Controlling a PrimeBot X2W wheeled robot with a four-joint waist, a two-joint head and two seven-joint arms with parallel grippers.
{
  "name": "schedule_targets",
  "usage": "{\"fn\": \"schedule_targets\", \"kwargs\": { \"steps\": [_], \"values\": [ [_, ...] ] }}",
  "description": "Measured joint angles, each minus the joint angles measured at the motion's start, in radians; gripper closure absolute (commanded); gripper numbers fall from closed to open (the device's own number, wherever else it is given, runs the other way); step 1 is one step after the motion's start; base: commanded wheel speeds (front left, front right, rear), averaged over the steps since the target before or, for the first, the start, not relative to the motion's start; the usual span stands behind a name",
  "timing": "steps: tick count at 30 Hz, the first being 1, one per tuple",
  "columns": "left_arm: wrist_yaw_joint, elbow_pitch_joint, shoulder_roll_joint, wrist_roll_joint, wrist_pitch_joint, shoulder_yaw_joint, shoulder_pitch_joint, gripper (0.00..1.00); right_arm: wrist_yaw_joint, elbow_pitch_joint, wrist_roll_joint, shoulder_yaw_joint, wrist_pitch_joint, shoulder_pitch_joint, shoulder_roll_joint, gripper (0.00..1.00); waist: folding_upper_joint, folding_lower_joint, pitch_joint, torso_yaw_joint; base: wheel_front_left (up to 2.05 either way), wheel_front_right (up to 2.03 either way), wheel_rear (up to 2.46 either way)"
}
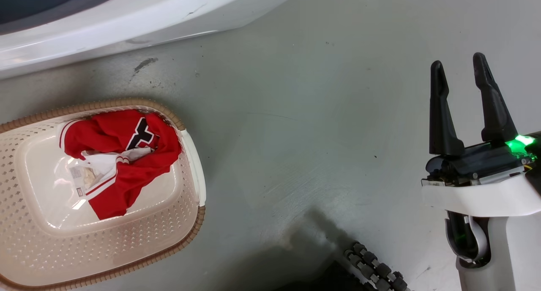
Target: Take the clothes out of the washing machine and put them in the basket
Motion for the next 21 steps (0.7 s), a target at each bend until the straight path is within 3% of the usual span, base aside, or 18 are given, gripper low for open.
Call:
{"fn": "schedule_targets", "kwargs": {
  "steps": [1, 2, 3, 13, 21],
  "values": [
    [0.0, -0.01, 0.003, 0.0, 0.003, -0.005, 0.006, 0.0, 0.0, -0.001, 0.0, -0.002, 0.0, 0.0, 0.0, 0.0, 0.0, 0.0, 0.001, 0.001, 0.0, 0.0, 0.0],
    [0.001, -0.017, 0.004, 0.0, 0.001, -0.007, 0.01, 0.62, 0.0, -0.001, 0.0, -0.003, 0.0, 0.0, 0.0, 0.0, 0.0, -0.0001, 0.001, 0.001, 0.0, 0.0, 0.0],
    [0.001, -0.023, 0.006, 0.0, 0.002, -0.011, 0.015, 1.0, 0.0, -0.001, 0.0, -0.003, 0.0, 0.0, 0.0, 0.0, 0.0, -0.0001, 0.001, 0.001, 0.0, 0.0, 0.0],
    [0.003, -0.095, 0.007, -0.028, -0.051, -0.013, 0.062, 1.0, 0.0, 0.0, -0.011, -0.009, 0.0, -0.002, 0.0, 0.0, 0.0, -0.0001, -0.024, 0.01, 0.0, 0.0, 0.0],
    [0.02, -0.114, -0.047, -0.106, -0.237, 0.027, 0.172, 1.0, 0.0, 0.015, -0.035, -0.022, 0.0, 0.011, 0.001, 0.0, 0.0, -0.0001, -0.094, 0.04, 0.0, 0.0, 0.0]
  ]
}}
